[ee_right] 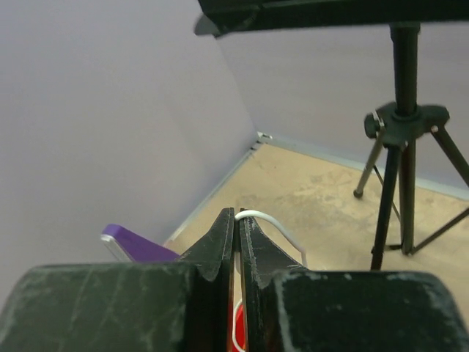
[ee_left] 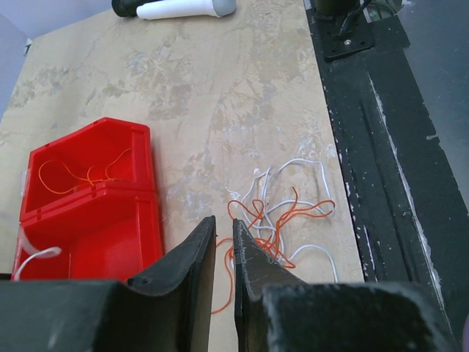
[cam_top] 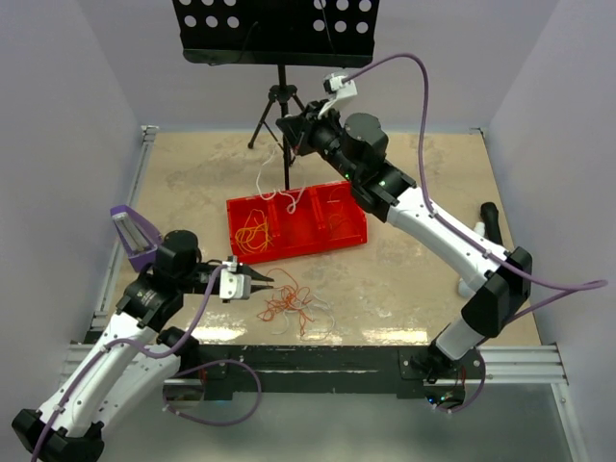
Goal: Untangle the cables
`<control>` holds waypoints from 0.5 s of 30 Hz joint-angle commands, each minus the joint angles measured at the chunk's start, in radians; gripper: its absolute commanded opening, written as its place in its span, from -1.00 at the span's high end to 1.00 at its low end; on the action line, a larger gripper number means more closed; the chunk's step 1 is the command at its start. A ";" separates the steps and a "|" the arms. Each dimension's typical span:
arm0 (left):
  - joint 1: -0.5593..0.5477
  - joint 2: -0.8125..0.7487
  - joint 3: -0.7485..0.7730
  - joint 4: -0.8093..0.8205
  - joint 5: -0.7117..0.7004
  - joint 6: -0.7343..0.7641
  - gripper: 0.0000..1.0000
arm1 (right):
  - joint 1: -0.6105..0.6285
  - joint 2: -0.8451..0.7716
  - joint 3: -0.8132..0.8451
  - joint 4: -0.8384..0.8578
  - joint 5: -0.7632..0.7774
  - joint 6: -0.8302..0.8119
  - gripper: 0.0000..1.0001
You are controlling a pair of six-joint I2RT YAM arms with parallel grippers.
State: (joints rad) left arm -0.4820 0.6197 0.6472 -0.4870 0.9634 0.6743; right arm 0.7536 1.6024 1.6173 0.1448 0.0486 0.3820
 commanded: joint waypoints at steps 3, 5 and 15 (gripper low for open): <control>0.017 -0.015 0.026 0.028 -0.006 0.010 0.61 | -0.045 -0.012 -0.054 0.081 -0.046 0.043 1.00; 0.017 -0.018 0.020 0.033 -0.003 0.004 0.61 | -0.049 -0.013 -0.056 0.079 -0.046 0.043 1.00; 0.022 -0.023 0.016 0.047 -0.005 -0.012 0.61 | -0.060 0.022 -0.074 0.047 -0.010 0.035 1.00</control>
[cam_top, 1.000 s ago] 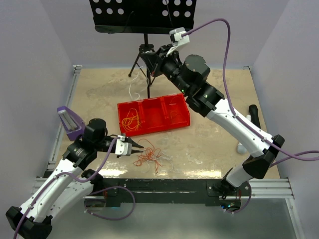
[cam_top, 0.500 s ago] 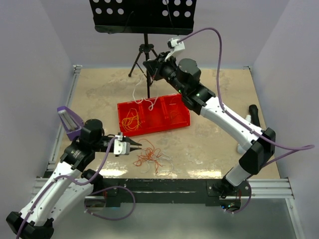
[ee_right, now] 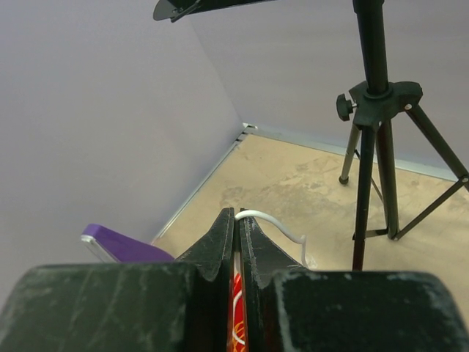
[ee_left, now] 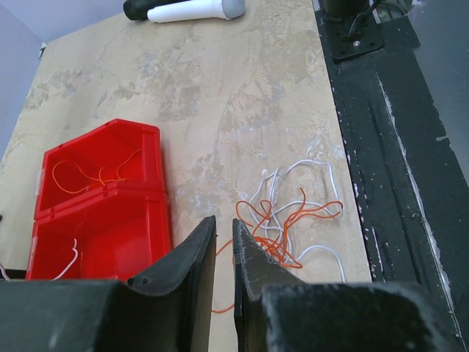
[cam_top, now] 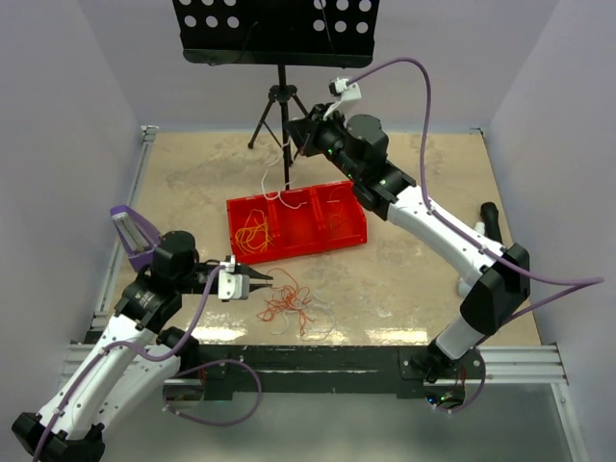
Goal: Untangle the cables
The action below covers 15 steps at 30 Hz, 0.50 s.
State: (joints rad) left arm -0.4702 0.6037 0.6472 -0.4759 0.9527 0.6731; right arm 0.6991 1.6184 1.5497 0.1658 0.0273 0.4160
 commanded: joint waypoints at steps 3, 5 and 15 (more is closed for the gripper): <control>0.010 -0.007 0.020 0.036 0.001 -0.009 0.61 | -0.006 0.021 -0.043 0.006 0.066 0.000 1.00; 0.010 -0.005 0.023 0.039 0.003 -0.010 0.62 | -0.006 0.023 -0.080 0.000 0.103 -0.002 1.00; 0.012 -0.004 0.014 0.059 0.004 -0.026 0.61 | -0.006 0.032 -0.143 -0.041 0.203 0.009 1.00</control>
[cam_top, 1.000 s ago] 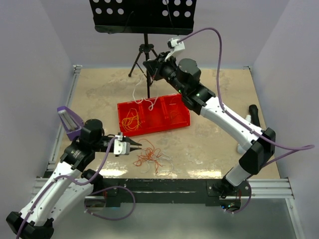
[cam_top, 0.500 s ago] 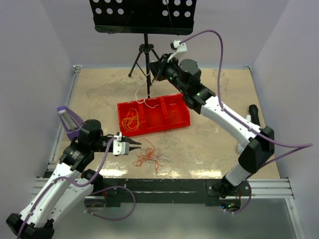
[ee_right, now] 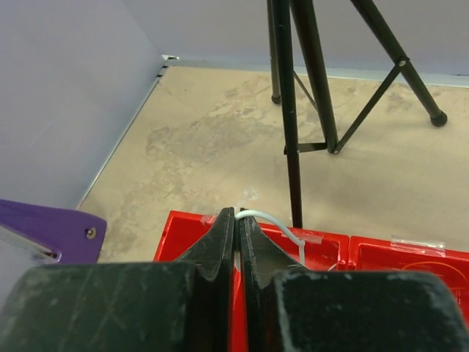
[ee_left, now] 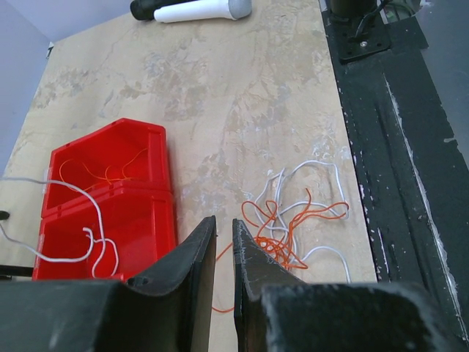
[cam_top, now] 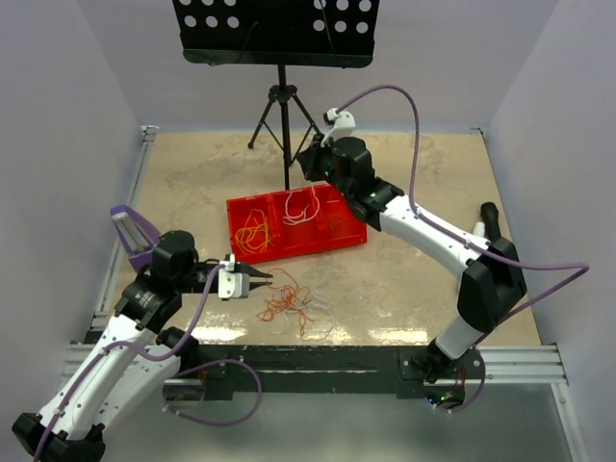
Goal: Untangle the cables
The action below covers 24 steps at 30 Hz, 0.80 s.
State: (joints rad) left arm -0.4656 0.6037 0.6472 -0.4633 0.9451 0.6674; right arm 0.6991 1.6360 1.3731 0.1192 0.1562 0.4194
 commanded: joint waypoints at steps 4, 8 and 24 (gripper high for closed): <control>0.010 -0.004 0.020 0.041 0.011 -0.023 0.61 | -0.006 0.093 0.064 -0.033 0.083 0.002 1.00; 0.012 -0.005 0.022 0.035 0.006 -0.019 0.61 | -0.003 0.163 0.072 -0.021 0.042 0.007 1.00; 0.015 -0.013 0.014 0.045 0.006 -0.026 0.60 | 0.082 0.278 0.007 0.023 -0.007 0.117 1.00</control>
State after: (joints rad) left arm -0.4583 0.6014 0.6472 -0.4557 0.9382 0.6586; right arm 0.7784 1.9324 1.4002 0.0978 0.1627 0.4812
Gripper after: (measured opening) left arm 0.197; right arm 0.043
